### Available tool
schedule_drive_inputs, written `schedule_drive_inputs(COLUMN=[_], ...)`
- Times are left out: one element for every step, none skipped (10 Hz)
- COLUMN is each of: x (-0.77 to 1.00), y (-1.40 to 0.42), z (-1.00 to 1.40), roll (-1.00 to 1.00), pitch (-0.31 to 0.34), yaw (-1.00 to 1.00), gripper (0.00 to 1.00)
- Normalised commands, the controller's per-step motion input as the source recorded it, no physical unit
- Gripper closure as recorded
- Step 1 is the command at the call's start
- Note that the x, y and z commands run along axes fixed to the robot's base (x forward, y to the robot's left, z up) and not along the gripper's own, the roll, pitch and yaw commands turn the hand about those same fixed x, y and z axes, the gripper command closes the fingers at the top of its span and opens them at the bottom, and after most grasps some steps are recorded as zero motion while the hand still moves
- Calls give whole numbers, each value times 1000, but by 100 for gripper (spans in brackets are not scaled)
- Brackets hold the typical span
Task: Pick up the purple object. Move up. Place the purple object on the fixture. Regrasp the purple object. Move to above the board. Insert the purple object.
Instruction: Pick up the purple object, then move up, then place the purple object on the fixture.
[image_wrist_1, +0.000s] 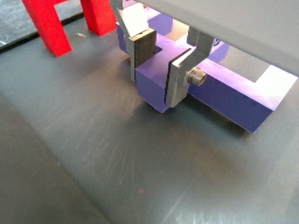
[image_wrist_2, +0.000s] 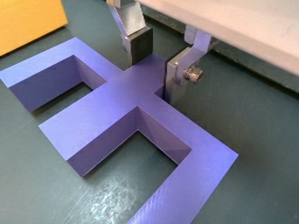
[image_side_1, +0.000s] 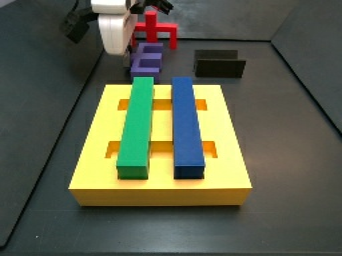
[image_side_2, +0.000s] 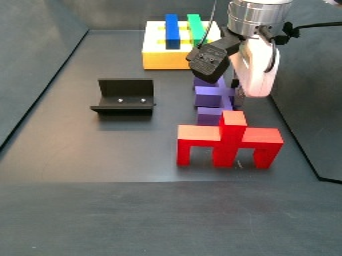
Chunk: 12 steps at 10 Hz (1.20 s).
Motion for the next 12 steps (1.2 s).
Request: schedule_drive_inputs(x=[0, 0, 0, 67, 9, 15, 0, 0, 454, 791, 814, 691], y=[0, 0, 0, -74, -49, -3, 0, 0, 71, 71, 0, -203], z=[0, 0, 833, 859, 664, 272, 0, 0, 0, -14, -20, 0], roll=[0, 0, 0, -6, 18, 83, 0, -6, -191, -349, -371, -249], pitch=[0, 0, 0, -26, 12, 10, 9, 0, 20, 183, 234, 297], yaw=[0, 0, 0, 19, 19, 8, 0, 0, 0, 46, 177, 397], gripper=[100, 100, 100, 100, 100, 100, 100, 100, 100, 100, 100, 100])
